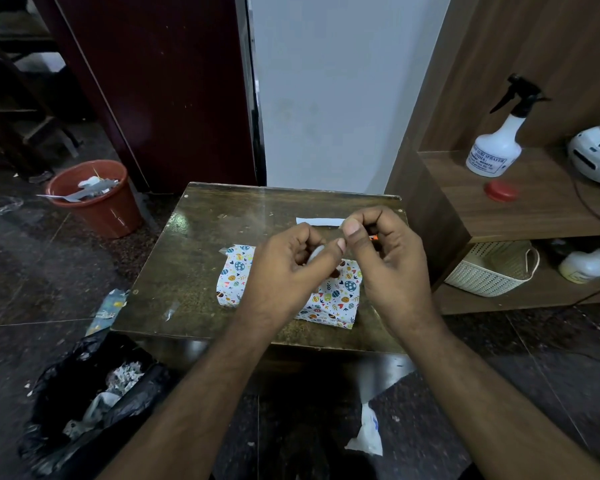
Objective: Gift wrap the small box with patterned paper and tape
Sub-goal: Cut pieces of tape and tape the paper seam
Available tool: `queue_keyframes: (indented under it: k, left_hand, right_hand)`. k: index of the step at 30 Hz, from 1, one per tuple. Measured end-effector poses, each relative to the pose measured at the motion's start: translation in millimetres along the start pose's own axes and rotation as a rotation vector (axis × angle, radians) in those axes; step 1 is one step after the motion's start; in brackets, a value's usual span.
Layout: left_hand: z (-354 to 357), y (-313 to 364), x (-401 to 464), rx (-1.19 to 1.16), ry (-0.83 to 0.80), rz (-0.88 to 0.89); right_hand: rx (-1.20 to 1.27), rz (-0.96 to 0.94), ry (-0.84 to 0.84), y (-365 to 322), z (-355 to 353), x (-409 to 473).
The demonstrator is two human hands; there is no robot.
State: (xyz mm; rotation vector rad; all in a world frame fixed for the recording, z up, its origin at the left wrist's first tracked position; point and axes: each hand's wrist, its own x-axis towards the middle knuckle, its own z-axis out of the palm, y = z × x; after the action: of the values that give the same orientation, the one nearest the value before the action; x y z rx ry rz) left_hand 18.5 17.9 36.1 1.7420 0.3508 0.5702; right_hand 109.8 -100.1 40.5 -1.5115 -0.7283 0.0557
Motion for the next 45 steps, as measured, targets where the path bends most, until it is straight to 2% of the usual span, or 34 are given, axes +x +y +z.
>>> queue_keyframes:
  k: [4,14,19,22,23,25,28,30,33,38,41,45]
  left_hand:
    - [0.0,-3.6,1.7,0.060,0.087,-0.024]
    - [5.2,3.7,1.2,-0.161,-0.066,0.064]
    - [8.7,12.2,0.2,-0.223,-0.052,-0.041]
    - [11.0,9.5,2.4,-0.210,0.019,-0.088]
    - [11.3,8.5,3.9,-0.207,0.045,-0.104]
    - [13.2,8.1,6.8,-0.227,0.079,-0.138]
    - [17.2,7.2,9.6,-0.234,0.088,-0.166]
    - [18.8,6.0,11.0,-0.220,0.083,-0.170]
    - [16.9,6.5,10.7,-0.224,0.078,-0.175]
    - [14.8,5.5,13.6,-0.276,0.058,-0.198]
    - [13.5,4.6,14.3,-0.330,0.032,-0.194]
    - [12.0,3.6,14.2,-0.353,-0.008,-0.171]
  right_hand:
    - [-0.031,-0.022,0.027,1.5,-0.6,1.4]
    - [-0.082,0.009,0.029,5.9,-9.2,5.2]
    - [-0.130,0.048,0.016,9.9,-12.1,6.9]
    - [-0.101,0.114,0.078,18.4,-17.6,12.7]
    - [-0.148,0.129,0.099,22.9,-22.1,16.0]
    - [-0.400,0.161,0.067,37.9,-35.3,22.5]
    - [-0.816,0.245,-0.125,61.8,-51.2,25.6]
    - [-0.956,0.295,-0.241,67.7,-52.7,24.9]
    - [-1.084,0.281,-0.344,65.4,-47.0,24.0]
    - [-1.239,0.273,-0.263,59.2,-45.0,25.9]
    - [-1.210,0.283,-0.219,57.0,-42.7,26.2]
    - [-1.196,0.381,-0.278,58.6,-36.8,30.3]
